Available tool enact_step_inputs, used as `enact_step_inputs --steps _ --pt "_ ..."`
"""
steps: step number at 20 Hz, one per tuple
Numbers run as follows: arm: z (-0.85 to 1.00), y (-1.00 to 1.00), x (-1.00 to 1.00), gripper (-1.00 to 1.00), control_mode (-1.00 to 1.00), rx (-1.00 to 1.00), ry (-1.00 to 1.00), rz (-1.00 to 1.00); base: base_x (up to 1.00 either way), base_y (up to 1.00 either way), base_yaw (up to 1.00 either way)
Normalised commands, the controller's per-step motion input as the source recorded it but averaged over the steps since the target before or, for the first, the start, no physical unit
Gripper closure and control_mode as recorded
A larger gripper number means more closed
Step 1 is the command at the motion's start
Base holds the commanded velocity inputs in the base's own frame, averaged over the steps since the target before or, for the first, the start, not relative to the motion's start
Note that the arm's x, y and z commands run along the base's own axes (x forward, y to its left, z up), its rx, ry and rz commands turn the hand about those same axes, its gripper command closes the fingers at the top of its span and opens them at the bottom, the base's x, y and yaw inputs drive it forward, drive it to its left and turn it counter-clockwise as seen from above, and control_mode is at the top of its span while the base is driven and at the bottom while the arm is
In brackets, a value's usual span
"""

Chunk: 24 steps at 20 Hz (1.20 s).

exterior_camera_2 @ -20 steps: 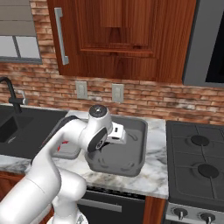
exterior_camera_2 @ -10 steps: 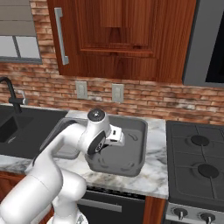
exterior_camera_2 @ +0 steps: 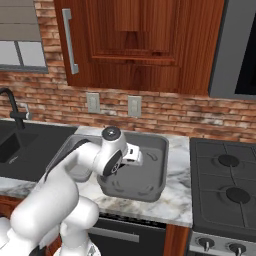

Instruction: Place one cucumber and one fish in each tupperware on the nearby counter, to pack two identical lunches.

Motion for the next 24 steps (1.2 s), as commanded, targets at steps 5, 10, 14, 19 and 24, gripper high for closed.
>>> enact_step_inputs --steps 5,10,14,19,24 --pt "-0.07 -0.02 0.19 1.0 -1.0 0.0 0.0 0.0 0.0 0.0 0.0" --pt "-0.11 -0.04 0.12 1.0 -1.0 0.0 0.0 0.0 0.0 0.0 0.0" --pt "-0.19 0.0 0.1 1.0 -1.0 0.0 0.0 0.0 0.0 0.0 0.0" --pt "-0.28 0.0 0.09 1.0 -1.0 0.0 0.0 0.0 0.0 0.0 0.0" --pt "-0.28 -0.01 0.07 1.0 -1.0 0.0 0.0 0.0 0.0 0.0 0.0"
